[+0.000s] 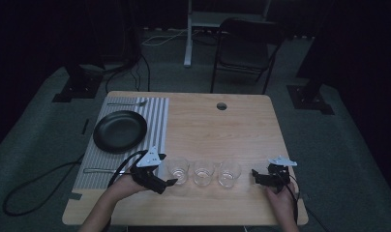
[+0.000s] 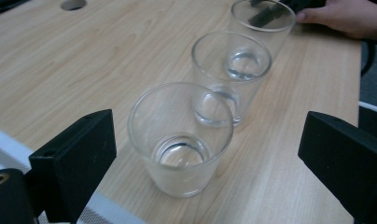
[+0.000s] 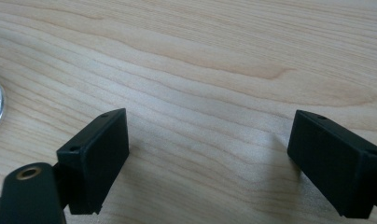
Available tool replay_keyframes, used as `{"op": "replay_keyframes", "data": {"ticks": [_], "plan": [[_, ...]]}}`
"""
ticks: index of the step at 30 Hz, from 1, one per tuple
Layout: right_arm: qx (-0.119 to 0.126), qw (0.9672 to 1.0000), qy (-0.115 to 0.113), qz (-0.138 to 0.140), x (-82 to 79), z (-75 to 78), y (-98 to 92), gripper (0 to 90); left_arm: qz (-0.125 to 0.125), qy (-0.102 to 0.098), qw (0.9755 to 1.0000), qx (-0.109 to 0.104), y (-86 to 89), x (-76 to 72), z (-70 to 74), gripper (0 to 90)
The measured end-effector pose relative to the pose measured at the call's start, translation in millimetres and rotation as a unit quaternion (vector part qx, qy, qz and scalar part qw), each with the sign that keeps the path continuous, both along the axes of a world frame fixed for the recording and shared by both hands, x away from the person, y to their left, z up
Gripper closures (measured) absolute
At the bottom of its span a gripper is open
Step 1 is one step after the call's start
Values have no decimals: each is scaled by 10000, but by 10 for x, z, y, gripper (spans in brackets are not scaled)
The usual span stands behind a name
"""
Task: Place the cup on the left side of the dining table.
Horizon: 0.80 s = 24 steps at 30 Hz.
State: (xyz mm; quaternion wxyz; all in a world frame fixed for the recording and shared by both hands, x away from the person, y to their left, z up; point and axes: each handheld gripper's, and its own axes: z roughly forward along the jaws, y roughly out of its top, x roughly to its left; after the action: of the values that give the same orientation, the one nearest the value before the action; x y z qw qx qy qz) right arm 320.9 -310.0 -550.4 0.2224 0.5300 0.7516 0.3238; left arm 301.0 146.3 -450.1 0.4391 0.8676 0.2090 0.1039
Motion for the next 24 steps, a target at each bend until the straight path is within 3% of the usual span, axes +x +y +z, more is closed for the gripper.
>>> {"op": "replay_keyframes", "data": {"ticks": [24], "plan": [[-1,10000,-1,-1,0,0,0,121,-313,105,9990,302,-436,182,1,46]]}}
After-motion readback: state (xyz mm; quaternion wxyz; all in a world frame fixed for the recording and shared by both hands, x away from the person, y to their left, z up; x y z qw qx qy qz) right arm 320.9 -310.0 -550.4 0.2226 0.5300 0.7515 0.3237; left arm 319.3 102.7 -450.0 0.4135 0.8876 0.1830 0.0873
